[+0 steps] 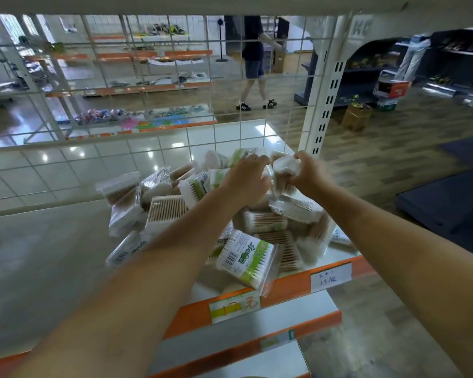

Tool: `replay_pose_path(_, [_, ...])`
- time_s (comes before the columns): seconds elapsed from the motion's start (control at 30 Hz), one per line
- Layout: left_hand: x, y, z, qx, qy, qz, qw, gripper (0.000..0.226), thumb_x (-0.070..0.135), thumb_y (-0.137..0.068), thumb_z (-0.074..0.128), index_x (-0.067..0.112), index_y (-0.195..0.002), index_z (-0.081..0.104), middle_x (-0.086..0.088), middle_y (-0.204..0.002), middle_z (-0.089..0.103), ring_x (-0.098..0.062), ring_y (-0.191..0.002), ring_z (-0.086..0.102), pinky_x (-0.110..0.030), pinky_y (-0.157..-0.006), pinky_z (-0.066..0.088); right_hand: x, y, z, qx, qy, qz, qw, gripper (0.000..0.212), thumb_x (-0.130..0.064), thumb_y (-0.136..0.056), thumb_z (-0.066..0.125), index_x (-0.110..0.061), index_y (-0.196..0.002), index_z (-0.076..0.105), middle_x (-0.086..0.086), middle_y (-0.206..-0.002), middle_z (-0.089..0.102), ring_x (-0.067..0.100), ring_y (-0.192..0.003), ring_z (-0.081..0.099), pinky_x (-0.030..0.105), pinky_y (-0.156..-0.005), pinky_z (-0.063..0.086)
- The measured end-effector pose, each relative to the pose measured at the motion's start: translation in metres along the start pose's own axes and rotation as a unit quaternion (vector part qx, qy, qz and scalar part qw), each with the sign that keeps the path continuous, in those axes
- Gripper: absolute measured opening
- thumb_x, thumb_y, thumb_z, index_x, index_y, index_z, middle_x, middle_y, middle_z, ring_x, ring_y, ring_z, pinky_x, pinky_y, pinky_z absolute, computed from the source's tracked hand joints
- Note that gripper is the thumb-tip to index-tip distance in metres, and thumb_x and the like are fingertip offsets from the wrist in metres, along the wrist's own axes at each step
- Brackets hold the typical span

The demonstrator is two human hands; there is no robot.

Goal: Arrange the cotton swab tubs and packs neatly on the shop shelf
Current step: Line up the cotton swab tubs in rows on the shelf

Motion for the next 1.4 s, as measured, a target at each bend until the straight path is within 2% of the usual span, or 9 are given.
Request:
replay_pose_path(0.1, [-0.005,0.005,-0.011,0.015,0.012,0.003,1.0,0.043,0.019,-0.092,0.051,0.009,-0.133,0.044,-0.012,-0.132,0.049,-0.026,-0.121,0.044,-0.036,-0.097,0.038,-0.011,0.007,-0.013,0.016,-0.016,-0.02,1.0,0.051,-0.015,-0.085,0.063,-0.011,-0.132,0.041,0.013,-0.108,0.058,0.023,-0.081,0.056,0.04,-0.071,0.054])
replay_pose_path(0.2, [-0.01,0.012,-0.025,0.039,0.019,0.005,0.999,0.043,0.02,-0.092,0.052,0.011,-0.133,0.044,-0.011,-0.133,0.05,-0.026,-0.122,0.045,-0.035,-0.097,0.037,-0.025,0.015,-0.028,0.045,-0.02,-0.04,0.998,0.053,-0.02,-0.085,0.065,-0.01,-0.132,0.042,0.011,-0.104,0.058,0.02,-0.082,0.053,0.032,-0.064,0.046])
replay_pose_path(0.43, [-0.029,0.041,-0.063,0.056,0.082,-0.021,0.995,0.042,0.02,-0.092,0.052,0.011,-0.133,0.045,-0.009,-0.133,0.05,-0.025,-0.12,0.048,-0.034,-0.097,0.038,-0.076,0.038,-0.048,0.104,-0.037,-0.087,0.99,0.057,-0.025,-0.079,0.072,-0.008,-0.128,0.048,0.018,-0.115,0.061,0.033,-0.102,0.058,0.037,-0.08,0.046])
replay_pose_path(0.53, [-0.044,0.06,-0.079,0.057,0.088,-0.021,0.994,0.041,0.019,-0.092,0.052,0.011,-0.132,0.045,-0.011,-0.131,0.051,-0.025,-0.117,0.049,-0.032,-0.095,0.04,-0.1,0.054,-0.049,0.114,-0.059,-0.1,0.987,0.056,-0.025,-0.078,0.072,-0.007,-0.126,0.049,0.018,-0.114,0.061,0.033,-0.101,0.057,0.035,-0.078,0.044])
replay_pose_path(0.73, [-0.081,0.107,-0.115,0.061,0.059,-0.031,0.996,0.042,0.021,-0.092,0.052,0.013,-0.133,0.045,-0.011,-0.128,0.052,-0.028,-0.113,0.051,-0.032,-0.089,0.041,-0.157,0.09,-0.033,0.101,-0.085,-0.114,0.985,0.058,-0.026,-0.078,0.073,-0.005,-0.127,0.049,0.014,-0.119,0.059,0.027,-0.105,0.055,0.021,-0.073,0.033])
replay_pose_path(0.97, [-0.138,0.168,-0.149,0.071,0.11,-0.086,0.988,0.043,0.018,-0.09,0.055,0.011,-0.131,0.046,-0.013,-0.13,0.051,-0.031,-0.115,0.052,-0.037,-0.095,0.045,-0.226,0.128,0.003,0.053,-0.096,-0.134,0.985,0.056,-0.021,-0.079,0.072,-0.009,-0.128,0.049,0.014,-0.118,0.06,0.028,-0.106,0.055,0.023,-0.076,0.037])
replay_pose_path(1.17, [-0.194,0.225,-0.17,0.071,0.178,-0.113,0.975,0.048,0.022,-0.084,0.065,0.014,-0.129,0.048,-0.005,-0.116,0.054,-0.022,-0.108,0.052,-0.022,-0.08,0.038,-0.277,0.158,0.045,-0.002,-0.092,-0.15,0.984,0.056,-0.023,-0.081,0.07,-0.012,-0.131,0.048,0.01,-0.123,0.059,0.023,-0.109,0.055,0.016,-0.078,0.036])
replay_pose_path(1.3, [-0.222,0.262,-0.168,0.037,0.328,-0.157,0.931,0.05,0.004,-0.082,0.066,0.013,-0.127,0.047,-0.005,-0.106,0.053,-0.019,-0.096,0.053,-0.019,-0.075,0.047,-0.313,0.184,0.069,-0.045,-0.095,-0.18,0.978,0.058,-0.025,-0.079,0.072,-0.011,-0.131,0.048,0.01,-0.126,0.057,0.025,-0.11,0.055,0.03,-0.093,0.042])
replay_pose_path(1.4, [-0.24,0.289,-0.169,0.02,0.466,-0.168,0.868,0.061,-0.014,-0.073,0.064,0.011,-0.125,0.043,-0.007,-0.099,0.055,-0.027,-0.097,0.053,-0.041,-0.092,0.046,-0.339,0.204,0.086,-0.102,-0.083,-0.214,0.968,0.061,-0.021,-0.078,0.072,-0.012,-0.133,0.046,0.008,-0.13,0.054,0.024,-0.113,0.054,0.031,-0.097,0.041])
Point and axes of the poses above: each hand's wrist, its own y-axis away from the middle knuckle, its own z-axis out of the palm, x = y × z, the point moved 6 cm from there along -y, towards the middle knuckle
